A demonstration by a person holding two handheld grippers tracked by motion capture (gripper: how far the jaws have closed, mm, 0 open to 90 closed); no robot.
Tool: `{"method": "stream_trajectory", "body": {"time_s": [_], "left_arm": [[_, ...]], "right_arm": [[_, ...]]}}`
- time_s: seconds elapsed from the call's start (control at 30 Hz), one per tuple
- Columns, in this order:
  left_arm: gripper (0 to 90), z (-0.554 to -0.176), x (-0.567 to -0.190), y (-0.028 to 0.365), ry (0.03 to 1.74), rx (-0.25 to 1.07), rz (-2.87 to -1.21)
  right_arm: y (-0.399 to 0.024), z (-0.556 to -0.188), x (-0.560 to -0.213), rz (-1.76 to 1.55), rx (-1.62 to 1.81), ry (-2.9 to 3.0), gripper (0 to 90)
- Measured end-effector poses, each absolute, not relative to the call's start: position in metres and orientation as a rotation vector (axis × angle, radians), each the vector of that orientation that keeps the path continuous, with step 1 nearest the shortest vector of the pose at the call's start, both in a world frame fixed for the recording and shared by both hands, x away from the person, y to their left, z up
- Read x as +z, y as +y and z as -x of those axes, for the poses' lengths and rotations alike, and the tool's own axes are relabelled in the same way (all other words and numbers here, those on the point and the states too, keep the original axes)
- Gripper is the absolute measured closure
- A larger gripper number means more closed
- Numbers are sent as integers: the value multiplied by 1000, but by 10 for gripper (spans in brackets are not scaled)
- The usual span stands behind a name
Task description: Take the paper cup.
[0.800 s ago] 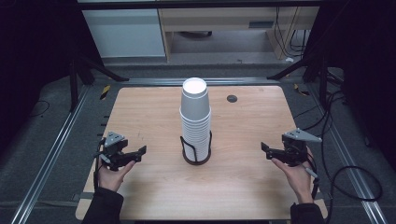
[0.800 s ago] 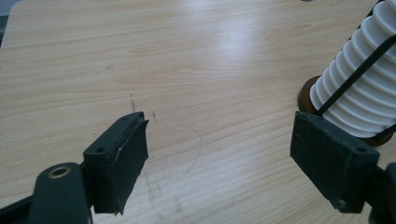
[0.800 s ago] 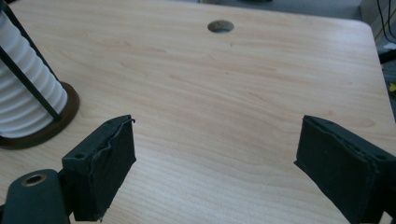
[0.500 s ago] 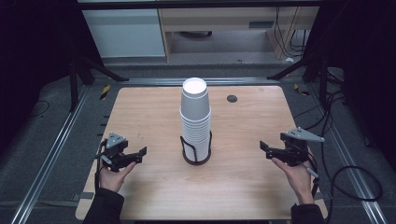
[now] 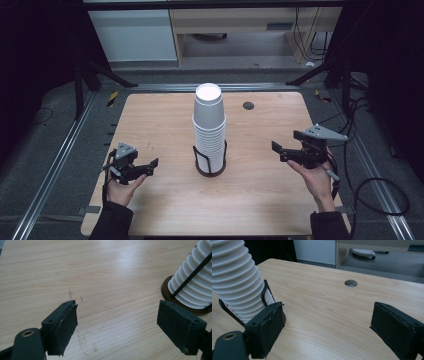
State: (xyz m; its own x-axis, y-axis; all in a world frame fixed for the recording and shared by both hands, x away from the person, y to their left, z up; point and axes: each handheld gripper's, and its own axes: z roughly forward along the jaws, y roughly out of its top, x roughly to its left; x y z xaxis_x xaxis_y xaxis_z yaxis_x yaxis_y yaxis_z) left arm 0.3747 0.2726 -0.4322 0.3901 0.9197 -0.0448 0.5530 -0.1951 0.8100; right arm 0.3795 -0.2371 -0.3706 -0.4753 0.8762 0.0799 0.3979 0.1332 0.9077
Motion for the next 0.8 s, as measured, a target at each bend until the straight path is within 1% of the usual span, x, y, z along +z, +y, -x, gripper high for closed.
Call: {"method": "stream_trajectory", "body": {"time_s": [0.1,0.27,0.8], "left_arm": [[140,-376,-434,272,1273,598,-1884],[136,-377,-436,270,1274,594,-1895],[124,-377,-441,266,1271,599,-1899]], "right_arm": [[-227,-382,-354,-1175,1333,1946,111],[-212,-385,-334,-1123,1362,1937,109],[-162,-392,-286,-942,1463,1968,96]]}}
